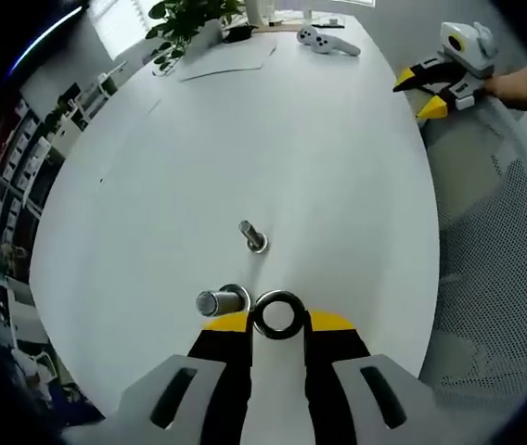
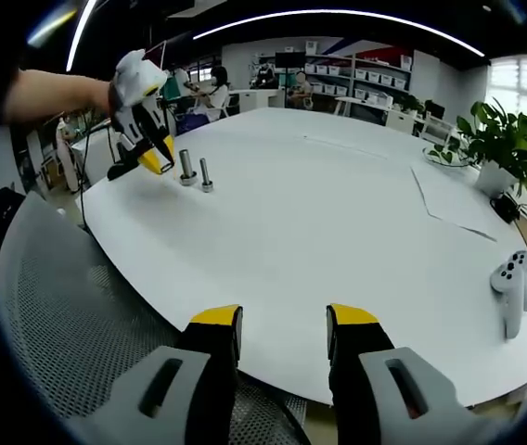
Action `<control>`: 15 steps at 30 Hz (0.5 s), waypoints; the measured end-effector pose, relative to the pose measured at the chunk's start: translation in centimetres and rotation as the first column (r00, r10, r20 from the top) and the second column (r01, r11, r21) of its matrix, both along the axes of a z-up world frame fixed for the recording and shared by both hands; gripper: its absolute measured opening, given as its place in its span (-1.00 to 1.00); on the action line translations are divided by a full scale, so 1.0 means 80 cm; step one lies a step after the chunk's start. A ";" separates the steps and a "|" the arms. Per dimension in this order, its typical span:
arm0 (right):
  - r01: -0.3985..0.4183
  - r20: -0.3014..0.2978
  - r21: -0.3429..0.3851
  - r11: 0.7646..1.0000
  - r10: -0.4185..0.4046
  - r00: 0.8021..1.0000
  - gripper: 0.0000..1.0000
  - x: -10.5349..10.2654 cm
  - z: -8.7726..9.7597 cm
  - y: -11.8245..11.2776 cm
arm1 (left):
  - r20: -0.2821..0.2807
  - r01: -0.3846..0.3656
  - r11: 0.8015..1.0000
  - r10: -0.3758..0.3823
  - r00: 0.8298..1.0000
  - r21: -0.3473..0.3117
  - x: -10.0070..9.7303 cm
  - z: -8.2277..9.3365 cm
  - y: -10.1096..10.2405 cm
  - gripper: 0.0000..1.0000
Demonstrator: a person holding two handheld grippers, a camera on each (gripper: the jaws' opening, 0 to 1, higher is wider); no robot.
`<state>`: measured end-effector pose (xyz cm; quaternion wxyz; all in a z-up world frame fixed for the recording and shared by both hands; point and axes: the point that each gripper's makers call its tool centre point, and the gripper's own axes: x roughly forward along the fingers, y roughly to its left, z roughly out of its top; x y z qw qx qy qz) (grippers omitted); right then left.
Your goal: Place the washer onto the threaded stud by aligning its center hole with the stud, sliding it down to the base, and recovering from edge contact or off-axis alignment until the washer reaches the visible bottom stop.
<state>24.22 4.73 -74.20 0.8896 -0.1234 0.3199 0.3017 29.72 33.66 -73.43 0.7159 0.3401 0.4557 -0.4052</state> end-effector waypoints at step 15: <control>0.004 0.001 0.001 1.000 -0.004 1.000 -0.22 0.000 0.000 -0.001 | 0.056 0.007 1.000 -0.007 0.998 0.008 0.024 0.031 0.003 -0.64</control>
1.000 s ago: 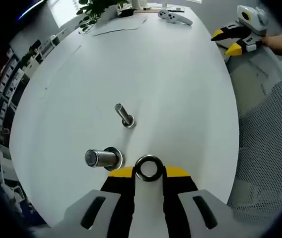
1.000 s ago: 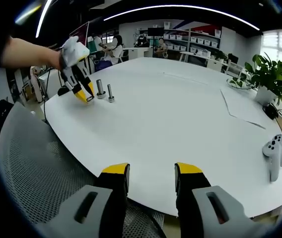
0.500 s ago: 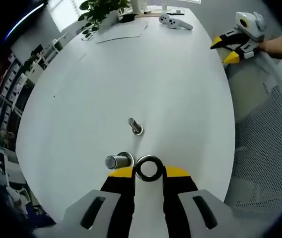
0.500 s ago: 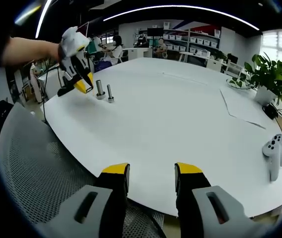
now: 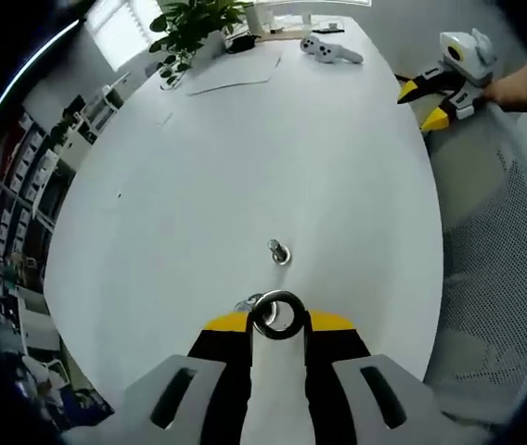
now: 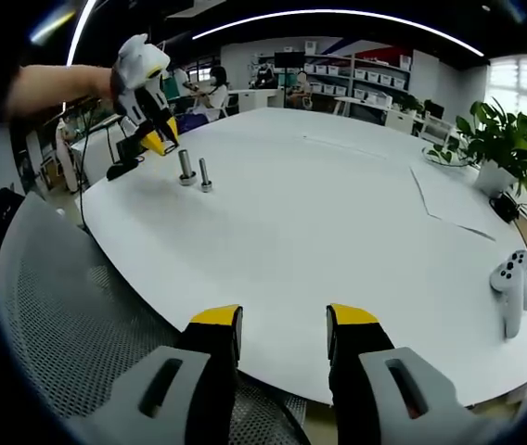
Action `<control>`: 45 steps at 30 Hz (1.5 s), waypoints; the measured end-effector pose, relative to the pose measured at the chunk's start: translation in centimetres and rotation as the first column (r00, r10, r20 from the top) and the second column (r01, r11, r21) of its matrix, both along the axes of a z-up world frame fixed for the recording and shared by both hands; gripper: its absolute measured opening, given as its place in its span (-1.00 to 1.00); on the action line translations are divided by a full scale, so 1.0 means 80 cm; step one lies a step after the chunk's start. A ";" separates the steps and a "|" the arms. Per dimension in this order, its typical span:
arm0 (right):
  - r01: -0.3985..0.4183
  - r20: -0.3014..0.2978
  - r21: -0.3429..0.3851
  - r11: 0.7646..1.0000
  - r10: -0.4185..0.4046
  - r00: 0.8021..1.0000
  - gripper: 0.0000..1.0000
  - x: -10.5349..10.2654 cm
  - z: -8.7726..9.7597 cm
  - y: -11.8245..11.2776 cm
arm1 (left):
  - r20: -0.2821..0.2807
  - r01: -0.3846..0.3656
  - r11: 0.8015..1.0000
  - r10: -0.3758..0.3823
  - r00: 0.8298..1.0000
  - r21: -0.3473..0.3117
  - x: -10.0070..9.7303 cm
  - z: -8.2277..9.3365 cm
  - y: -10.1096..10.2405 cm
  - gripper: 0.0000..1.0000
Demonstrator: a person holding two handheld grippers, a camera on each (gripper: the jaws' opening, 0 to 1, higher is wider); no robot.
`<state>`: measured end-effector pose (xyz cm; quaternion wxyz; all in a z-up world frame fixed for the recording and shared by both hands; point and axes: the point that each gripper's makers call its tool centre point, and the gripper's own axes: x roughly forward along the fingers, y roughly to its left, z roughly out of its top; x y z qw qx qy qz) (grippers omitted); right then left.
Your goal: Place the washer onto the threaded stud by aligning its center hole with the stud, sliding it down to the base, and recovering from edge contact or off-axis alignment until the washer reaches the visible bottom stop.
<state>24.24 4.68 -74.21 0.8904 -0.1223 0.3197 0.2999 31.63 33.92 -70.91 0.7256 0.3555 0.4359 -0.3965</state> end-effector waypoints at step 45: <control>-0.002 -0.008 0.006 1.000 0.002 1.000 -0.22 -0.001 -0.001 0.001 | -0.086 0.005 0.995 0.004 0.996 0.099 0.033 -0.061 0.013 -0.64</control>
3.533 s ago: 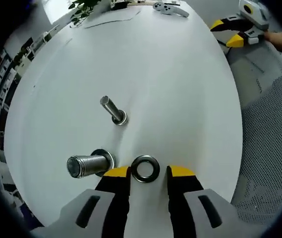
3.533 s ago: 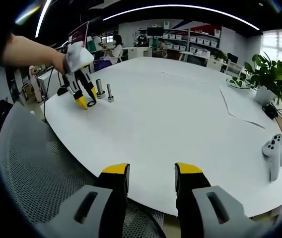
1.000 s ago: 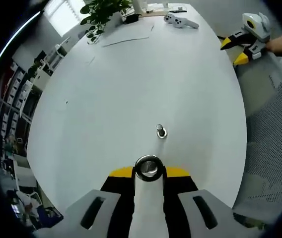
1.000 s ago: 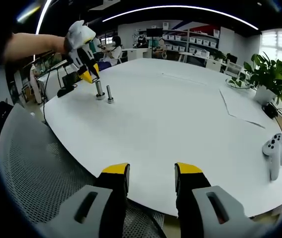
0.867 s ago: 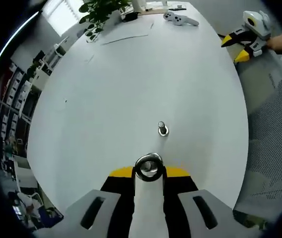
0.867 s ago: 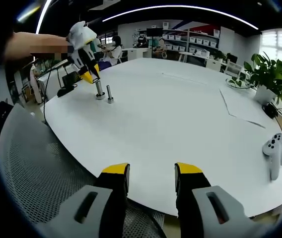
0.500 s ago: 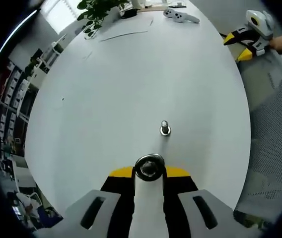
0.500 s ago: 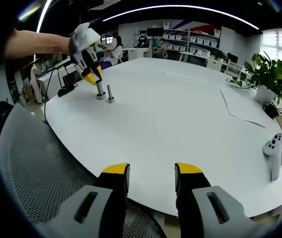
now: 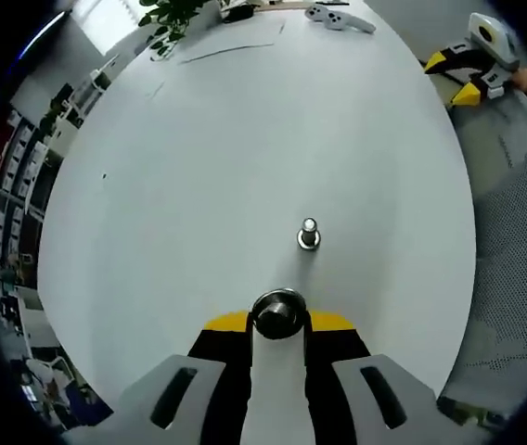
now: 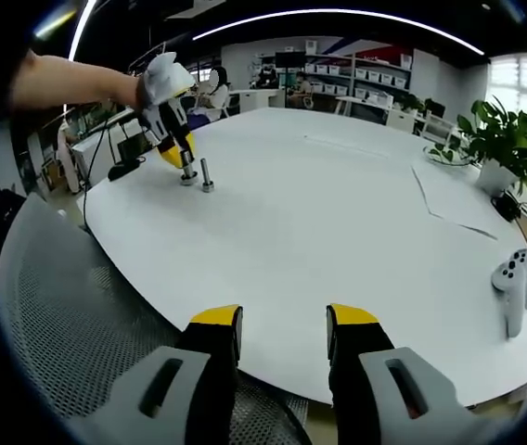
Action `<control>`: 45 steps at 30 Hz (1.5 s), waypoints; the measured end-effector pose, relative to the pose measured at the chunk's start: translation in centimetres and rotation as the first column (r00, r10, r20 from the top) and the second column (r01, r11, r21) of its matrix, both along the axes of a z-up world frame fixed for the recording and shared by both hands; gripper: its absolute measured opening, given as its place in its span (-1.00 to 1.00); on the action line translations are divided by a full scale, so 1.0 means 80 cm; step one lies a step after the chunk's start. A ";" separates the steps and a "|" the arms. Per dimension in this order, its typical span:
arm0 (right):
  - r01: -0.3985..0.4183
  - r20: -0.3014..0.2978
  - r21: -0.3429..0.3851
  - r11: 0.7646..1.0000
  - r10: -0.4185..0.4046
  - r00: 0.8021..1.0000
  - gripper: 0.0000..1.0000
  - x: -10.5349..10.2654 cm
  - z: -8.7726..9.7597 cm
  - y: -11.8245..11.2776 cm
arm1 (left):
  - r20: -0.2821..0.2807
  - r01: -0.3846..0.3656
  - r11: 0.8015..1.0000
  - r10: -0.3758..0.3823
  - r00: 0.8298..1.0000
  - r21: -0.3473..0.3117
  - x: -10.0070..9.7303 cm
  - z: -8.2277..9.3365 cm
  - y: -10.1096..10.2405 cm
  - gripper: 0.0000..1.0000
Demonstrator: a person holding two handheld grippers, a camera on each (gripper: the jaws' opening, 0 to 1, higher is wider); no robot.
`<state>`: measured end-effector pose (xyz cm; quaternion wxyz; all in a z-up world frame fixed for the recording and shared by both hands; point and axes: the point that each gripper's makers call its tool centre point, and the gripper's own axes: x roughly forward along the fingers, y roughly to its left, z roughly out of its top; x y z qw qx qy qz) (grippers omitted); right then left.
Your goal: Place the washer onto the threaded stud by aligning its center hole with the stud, sliding it down to the base, and recovering from edge contact or off-axis alignment until the washer reaches the visible bottom stop.
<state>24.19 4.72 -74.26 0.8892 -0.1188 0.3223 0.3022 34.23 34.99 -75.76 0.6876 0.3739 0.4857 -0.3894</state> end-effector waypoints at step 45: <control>-0.007 0.001 0.015 1.000 0.006 1.000 -0.22 -0.001 0.001 0.003 | -0.043 -0.096 0.995 0.095 0.995 -0.032 -0.008 -0.028 -0.014 -0.60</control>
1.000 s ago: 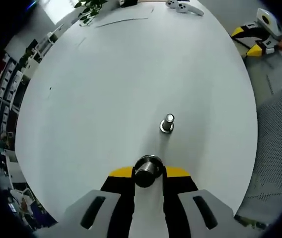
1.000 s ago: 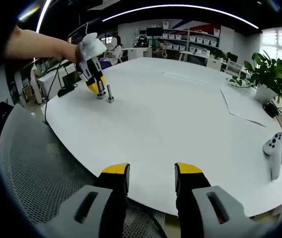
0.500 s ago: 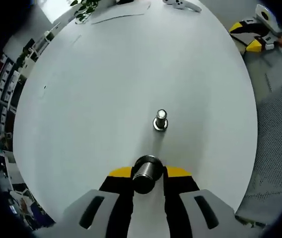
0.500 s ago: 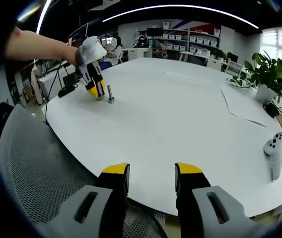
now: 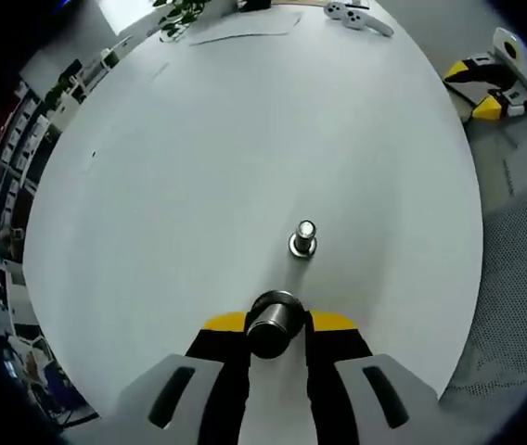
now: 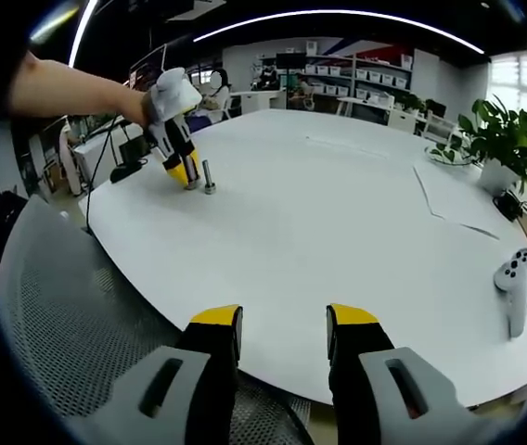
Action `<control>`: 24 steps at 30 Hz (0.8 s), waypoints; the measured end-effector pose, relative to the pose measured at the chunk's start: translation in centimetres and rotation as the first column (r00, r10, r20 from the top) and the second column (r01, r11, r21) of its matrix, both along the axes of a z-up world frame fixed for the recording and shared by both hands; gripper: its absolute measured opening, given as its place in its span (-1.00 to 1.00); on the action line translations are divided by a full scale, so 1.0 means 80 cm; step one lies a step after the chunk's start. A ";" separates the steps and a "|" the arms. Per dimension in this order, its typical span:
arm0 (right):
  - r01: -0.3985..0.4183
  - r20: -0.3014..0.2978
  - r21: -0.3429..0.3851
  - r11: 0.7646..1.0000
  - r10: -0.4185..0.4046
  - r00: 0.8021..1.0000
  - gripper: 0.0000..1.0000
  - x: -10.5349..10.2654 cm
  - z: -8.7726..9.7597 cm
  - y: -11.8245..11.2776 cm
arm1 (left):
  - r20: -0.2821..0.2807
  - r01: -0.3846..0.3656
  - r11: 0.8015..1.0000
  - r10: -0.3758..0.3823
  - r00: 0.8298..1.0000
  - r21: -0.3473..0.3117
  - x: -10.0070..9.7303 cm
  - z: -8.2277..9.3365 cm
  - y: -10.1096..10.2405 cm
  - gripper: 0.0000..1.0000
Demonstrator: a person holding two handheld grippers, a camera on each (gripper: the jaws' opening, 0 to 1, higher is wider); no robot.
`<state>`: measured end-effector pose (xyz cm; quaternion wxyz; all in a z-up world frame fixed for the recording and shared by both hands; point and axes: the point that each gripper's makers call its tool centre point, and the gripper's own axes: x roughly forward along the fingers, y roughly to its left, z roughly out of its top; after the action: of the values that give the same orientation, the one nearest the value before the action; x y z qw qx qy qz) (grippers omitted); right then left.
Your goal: Place the washer onto the threaded stud by aligning its center hole with the stud, sliding it down to the base, and recovering from edge contact or off-axis alignment until the washer reaches the visible bottom stop.
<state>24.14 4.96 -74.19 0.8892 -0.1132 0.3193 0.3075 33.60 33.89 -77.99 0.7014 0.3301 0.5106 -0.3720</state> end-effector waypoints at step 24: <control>0.012 0.012 -0.012 1.000 -0.012 1.000 -0.13 0.002 0.001 -0.003 | 0.097 -0.069 0.996 0.075 0.992 -0.057 0.002 0.019 0.005 -0.14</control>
<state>24.33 4.73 -74.12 0.8923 -0.1185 0.3163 0.2996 33.74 34.29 -76.46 0.7474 0.3108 0.4765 -0.3431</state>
